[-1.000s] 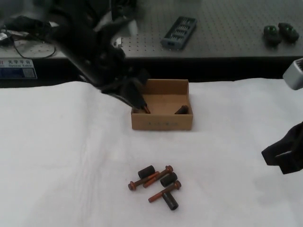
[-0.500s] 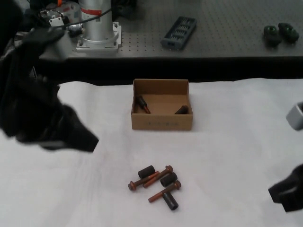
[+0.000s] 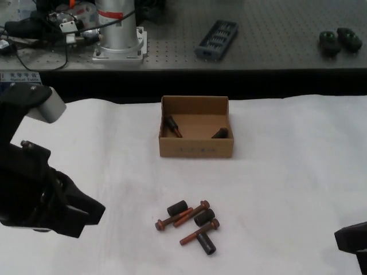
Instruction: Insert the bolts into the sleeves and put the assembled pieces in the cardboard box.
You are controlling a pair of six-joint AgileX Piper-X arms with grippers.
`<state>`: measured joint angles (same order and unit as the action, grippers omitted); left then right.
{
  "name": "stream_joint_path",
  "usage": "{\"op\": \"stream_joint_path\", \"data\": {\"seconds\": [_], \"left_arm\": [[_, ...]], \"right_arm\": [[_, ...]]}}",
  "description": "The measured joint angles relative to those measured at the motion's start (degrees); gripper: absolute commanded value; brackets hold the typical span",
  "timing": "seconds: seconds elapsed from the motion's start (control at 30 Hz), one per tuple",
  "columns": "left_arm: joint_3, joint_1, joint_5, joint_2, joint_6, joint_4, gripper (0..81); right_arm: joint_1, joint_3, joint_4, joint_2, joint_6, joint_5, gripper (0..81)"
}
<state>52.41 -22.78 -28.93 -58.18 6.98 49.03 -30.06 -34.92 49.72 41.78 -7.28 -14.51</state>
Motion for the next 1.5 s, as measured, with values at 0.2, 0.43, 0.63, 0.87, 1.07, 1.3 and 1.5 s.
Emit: {"op": "stream_joint_path", "data": {"seconds": [0.2,0.43,0.63,0.87,1.07,1.3,1.5], "left_arm": [[0.0,0.2,0.2,0.0,-0.4,-0.8,0.6],[0.0,3.1,5.6,1.6,-0.5,-1.8,0.6],[0.0,7.9,6.4,5.5,-0.3,-3.6,0.6],[0.0,9.7,6.4,7.7,0.5,-3.9,0.6],[0.0,9.8,6.4,8.0,0.5,-3.9,0.6],[0.0,9.8,6.4,8.0,0.5,-3.9,0.6],[0.0,9.8,6.4,8.0,0.5,-3.9,0.6]], "right_arm": [[0.0,0.1,-5.0,0.3,-6.1,-2.1,1.9],[-1.9,0.1,-20.5,9.8,-24.7,-5.8,1.8],[-9.0,0.1,-29.5,20.4,-35.8,-6.4,7.1],[-14.7,0.1,-36.4,32.7,-48.7,-1.9,34.6],[-14.8,-5.3,-36.7,49.0,-56.0,-1.1,34.6],[-14.8,-14.0,-37.0,56.0,-57.4,-1.1,34.6],[-14.8,-20.1,-32.9,57.9,-57.4,-1.1,30.7]]}}
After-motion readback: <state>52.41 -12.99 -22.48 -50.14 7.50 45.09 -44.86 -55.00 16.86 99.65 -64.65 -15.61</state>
